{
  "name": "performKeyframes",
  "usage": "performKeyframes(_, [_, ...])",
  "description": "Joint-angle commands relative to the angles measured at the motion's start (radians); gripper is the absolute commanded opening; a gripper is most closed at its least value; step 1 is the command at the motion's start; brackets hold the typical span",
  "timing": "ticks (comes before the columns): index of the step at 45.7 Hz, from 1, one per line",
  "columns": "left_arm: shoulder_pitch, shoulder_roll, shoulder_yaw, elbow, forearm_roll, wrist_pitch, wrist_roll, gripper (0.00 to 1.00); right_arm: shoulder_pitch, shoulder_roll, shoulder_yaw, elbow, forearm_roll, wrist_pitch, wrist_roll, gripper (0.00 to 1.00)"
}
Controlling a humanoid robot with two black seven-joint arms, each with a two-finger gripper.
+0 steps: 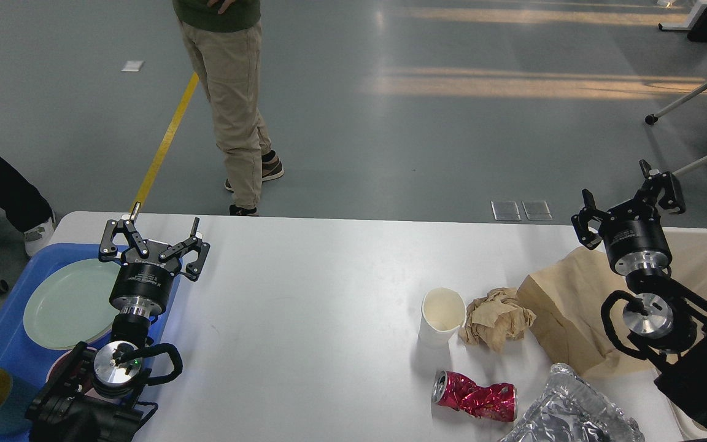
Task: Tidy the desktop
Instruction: 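Raise the right gripper and move it over the brown paper bag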
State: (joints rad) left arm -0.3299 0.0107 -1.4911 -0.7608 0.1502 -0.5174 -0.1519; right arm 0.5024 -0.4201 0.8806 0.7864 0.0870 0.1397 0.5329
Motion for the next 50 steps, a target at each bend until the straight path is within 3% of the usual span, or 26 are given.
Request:
performKeyframes(1, [0.000,0.000,0.000,0.000,0.000,-0.001,0.000,0.96,-0.036,0.004,-0.008,0.011,0.000,0.003,-0.001,1.00])
performKeyframes(21, [0.000,0.000,0.000,0.000,0.000,-0.001,0.000,0.96,-0.036,0.078,-0.009,0.013,-0.001,0.008,0.002,1.00])
performKeyframes(50, [0.000,0.000,0.000,0.000,-0.001,-0.001,0.000,0.96,0.015,0.086,-0.020,0.002,-0.107,-0.003,0.001,1.00])
